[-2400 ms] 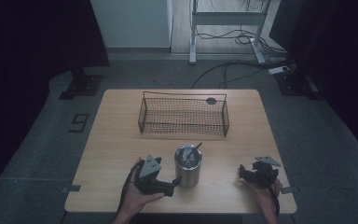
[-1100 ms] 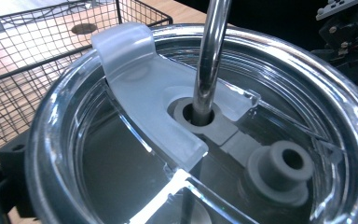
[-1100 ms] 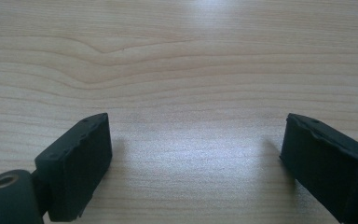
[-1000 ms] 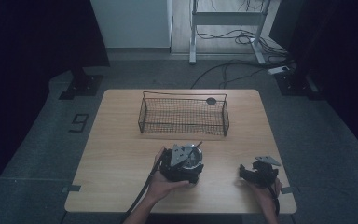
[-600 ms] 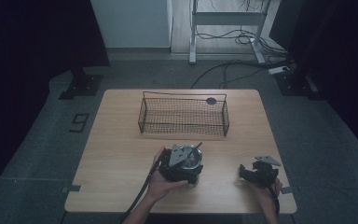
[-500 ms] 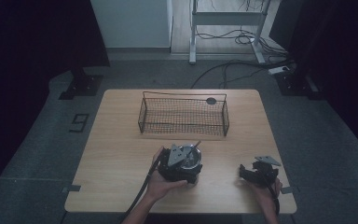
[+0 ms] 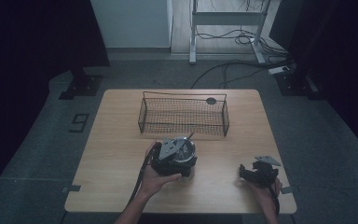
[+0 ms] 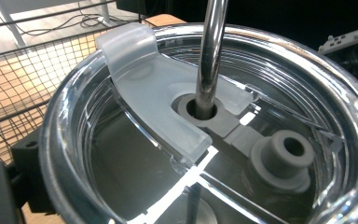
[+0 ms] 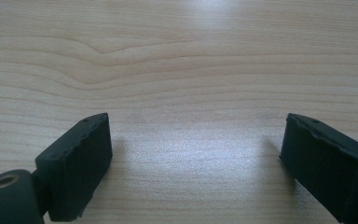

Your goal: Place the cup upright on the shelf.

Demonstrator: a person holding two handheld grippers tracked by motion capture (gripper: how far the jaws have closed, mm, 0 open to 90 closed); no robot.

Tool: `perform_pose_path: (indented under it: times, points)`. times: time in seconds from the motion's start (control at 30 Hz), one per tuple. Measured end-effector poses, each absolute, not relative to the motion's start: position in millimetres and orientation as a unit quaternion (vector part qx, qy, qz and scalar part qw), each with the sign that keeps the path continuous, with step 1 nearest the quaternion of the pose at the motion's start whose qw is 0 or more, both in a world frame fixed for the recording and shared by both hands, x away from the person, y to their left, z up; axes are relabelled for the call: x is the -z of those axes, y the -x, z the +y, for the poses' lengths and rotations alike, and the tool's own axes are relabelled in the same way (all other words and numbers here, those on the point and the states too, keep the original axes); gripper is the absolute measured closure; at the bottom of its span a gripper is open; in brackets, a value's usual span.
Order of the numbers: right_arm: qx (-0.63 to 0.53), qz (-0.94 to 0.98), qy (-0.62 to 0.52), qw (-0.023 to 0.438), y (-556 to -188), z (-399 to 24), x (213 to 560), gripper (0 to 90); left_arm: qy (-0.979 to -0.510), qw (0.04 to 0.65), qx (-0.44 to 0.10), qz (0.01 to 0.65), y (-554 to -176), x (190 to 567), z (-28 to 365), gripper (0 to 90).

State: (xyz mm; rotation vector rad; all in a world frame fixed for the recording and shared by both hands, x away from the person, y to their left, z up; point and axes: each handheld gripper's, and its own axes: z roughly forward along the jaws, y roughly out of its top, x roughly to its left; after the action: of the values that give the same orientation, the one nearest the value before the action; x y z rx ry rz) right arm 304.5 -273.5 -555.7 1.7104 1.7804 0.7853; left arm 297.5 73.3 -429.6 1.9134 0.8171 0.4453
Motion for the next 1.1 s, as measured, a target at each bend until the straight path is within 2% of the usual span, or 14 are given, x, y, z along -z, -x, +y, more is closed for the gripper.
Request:
perform_pose_path:
  times: [0.43,1.1]
  points:
    - [-0.292,0.661,-0.636,0.272,-305,-273,556,8.6,-0.776,0.499,-0.191,0.337,-308,403,83,4.1]
    - [-0.292,0.66,-0.636,0.272,-305,-274,556,9.2,-0.764,0.505,-0.19,0.354,-329,389,89,4.1]
